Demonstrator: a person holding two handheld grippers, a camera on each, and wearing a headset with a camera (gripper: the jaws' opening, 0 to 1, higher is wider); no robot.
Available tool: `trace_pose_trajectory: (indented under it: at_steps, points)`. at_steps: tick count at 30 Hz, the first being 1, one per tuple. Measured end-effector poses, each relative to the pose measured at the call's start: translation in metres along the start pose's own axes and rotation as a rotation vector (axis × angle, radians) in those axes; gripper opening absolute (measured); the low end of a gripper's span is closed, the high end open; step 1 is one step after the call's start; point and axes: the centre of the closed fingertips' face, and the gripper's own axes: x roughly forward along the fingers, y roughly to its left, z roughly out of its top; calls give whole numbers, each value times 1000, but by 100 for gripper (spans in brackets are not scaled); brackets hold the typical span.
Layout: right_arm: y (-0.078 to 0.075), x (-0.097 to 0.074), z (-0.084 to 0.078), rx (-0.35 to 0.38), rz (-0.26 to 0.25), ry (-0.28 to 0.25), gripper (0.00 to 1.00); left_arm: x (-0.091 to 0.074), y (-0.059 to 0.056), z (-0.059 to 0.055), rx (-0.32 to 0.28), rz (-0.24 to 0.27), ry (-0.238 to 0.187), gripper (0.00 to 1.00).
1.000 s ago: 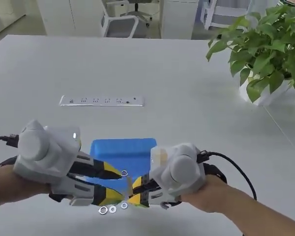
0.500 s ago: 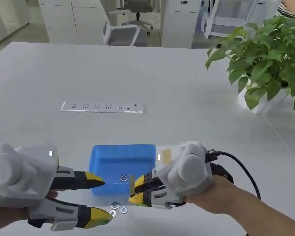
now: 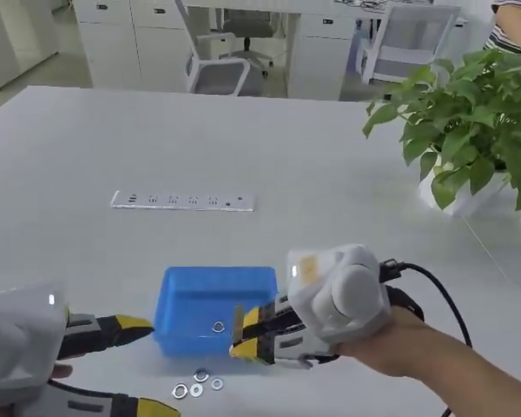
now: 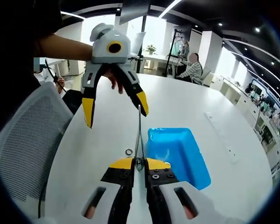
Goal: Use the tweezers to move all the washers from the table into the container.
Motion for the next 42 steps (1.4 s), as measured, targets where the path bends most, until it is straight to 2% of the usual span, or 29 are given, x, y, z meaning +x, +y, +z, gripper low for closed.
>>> trace_pose_trajectory:
  at_steps: [9, 17, 22, 27, 33, 42]
  points:
    - [-15, -12, 9, -13, -18, -25, 9, -6, 6, 3, 7, 68, -22, 80]
    - [-31, -16, 10, -35, -26, -35, 9, -6, 5, 10, -16, 96, -56, 84]
    - [-43, -17, 8, -39, -28, -38, 9, -5, 4, 11, -26, 106, -62, 89]
    - [-56, -14, 6, -48, -26, -48, 9, -6, 3, 10, -38, 107, -62, 94]
    - [-65, -4, -1, -58, -11, -40, 9, -8, 3, 10, -39, 108, -65, 99]
    - [-75, 12, -13, -46, 12, -29, 9, -8, 8, 14, -34, 106, -76, 99]
